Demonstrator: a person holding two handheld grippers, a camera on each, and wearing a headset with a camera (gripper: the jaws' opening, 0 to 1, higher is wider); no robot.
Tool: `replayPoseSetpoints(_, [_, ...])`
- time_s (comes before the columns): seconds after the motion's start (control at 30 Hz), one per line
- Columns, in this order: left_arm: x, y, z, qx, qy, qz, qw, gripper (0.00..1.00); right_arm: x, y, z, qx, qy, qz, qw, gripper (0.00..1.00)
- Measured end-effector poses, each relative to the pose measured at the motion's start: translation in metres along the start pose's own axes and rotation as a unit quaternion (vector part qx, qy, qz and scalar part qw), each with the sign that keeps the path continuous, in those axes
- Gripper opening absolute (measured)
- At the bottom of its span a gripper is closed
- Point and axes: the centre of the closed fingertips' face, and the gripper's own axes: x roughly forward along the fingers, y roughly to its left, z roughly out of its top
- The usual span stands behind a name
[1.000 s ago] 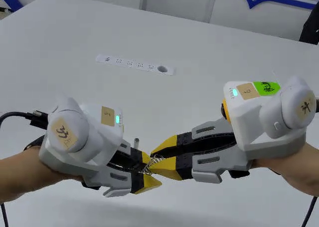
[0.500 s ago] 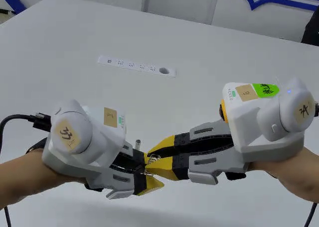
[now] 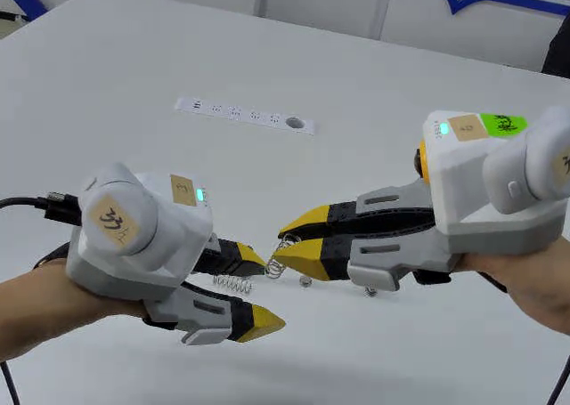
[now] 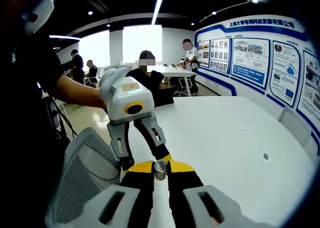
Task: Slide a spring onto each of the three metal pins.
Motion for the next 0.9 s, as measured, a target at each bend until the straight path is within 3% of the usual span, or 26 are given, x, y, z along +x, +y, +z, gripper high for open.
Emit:
replayPoseSetpoints(0.2, [-0.004, 0.007, -0.004, -0.010, -0.002, 0.008, 0.9999, 0.42, -0.008, -0.024, -0.005, 0.004, 0.010, -0.035, 0.9993, 0.10])
replayPoseSetpoints(0.3, [-0.004, 0.009, -0.005, -0.022, -0.004, 0.013, 0.9997, 0.51, -0.010, -0.037, -0.008, 0.016, 0.009, -0.048, 0.9987, 0.10])
replayPoseSetpoints(0.5, [-0.007, 0.013, -0.011, -0.024, 0.000, 0.023, 0.9995, 0.59, -0.011, -0.068, -0.024, 0.038, 0.029, -0.090, 0.9948, 0.10])
replayPoseSetpoints(0.9, [-0.023, 0.027, -0.021, -0.046, -0.005, 0.053, 0.9975, 0.74, 0.000, -0.089, -0.053, 0.073, 0.059, -0.116, 0.9888, 0.10])
